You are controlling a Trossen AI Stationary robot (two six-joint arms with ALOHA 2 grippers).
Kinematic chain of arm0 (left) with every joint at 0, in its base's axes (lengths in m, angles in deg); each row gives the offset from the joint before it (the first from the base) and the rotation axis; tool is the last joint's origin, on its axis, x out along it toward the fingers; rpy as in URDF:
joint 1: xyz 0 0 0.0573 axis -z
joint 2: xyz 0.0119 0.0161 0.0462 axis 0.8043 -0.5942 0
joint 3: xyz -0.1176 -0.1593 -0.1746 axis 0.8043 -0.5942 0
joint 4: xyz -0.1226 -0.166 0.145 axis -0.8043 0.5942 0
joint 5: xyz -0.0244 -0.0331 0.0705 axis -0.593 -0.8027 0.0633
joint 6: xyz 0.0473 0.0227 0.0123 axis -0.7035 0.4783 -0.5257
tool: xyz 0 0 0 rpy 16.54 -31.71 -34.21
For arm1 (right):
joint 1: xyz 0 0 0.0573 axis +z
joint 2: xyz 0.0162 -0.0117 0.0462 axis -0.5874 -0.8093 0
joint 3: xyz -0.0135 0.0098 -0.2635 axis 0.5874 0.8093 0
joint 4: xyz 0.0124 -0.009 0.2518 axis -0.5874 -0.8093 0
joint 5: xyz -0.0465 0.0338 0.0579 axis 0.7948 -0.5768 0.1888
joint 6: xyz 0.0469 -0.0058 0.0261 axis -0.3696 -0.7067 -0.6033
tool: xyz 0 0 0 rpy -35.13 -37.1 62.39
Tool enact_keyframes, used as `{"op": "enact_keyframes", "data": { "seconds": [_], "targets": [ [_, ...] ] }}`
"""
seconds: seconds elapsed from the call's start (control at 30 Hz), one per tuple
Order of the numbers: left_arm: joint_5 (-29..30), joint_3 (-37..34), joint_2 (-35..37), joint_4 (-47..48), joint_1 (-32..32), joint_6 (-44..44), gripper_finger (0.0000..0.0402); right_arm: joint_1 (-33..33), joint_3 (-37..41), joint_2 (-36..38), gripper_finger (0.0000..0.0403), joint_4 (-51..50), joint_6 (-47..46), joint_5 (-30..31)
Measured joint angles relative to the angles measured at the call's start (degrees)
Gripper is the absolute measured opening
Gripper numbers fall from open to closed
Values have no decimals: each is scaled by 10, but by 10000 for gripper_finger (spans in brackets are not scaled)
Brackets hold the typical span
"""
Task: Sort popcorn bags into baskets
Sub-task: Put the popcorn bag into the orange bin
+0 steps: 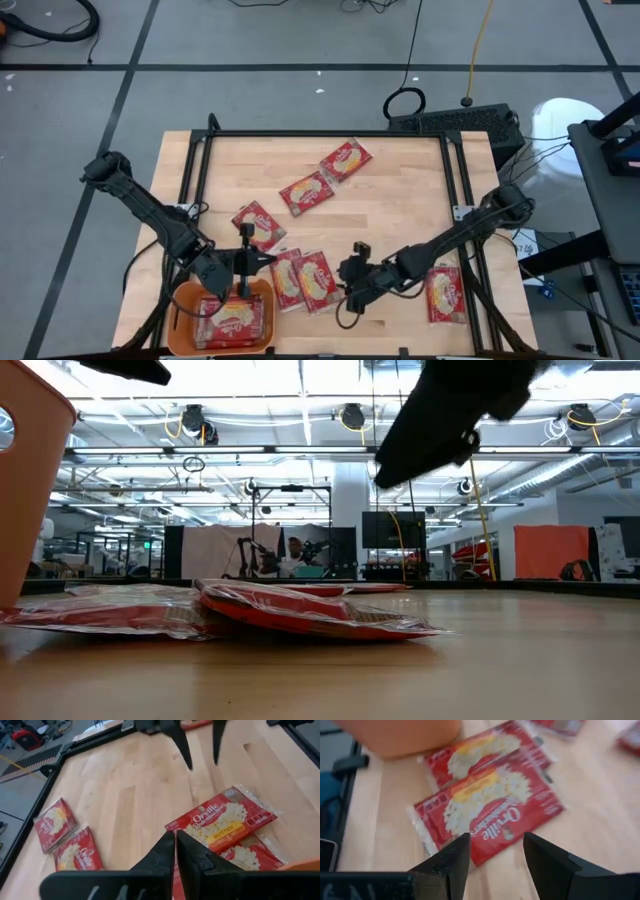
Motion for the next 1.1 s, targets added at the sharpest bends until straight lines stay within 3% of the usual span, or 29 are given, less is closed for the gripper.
{"op": "enact_keyframes", "data": {
  "seconds": [0.17,0.33,0.6,0.8,1.1],
  "targets": [
    [0,-21,0,-29,0,-1,25,9,0,-59,177,103,49,-32],
    [0,-26,0,-40,0,-2,26,27,0,-102,200,131,60,-41],
    [0,-26,0,-77,-9,-30,26,64,1,-115,249,111,57,47],
    [0,-26,0,-89,-27,-31,26,70,19,-115,241,95,-11,61],
    [0,-26,0,-95,-43,-29,26,68,97,-121,217,242,-52,37]
  ]
}}
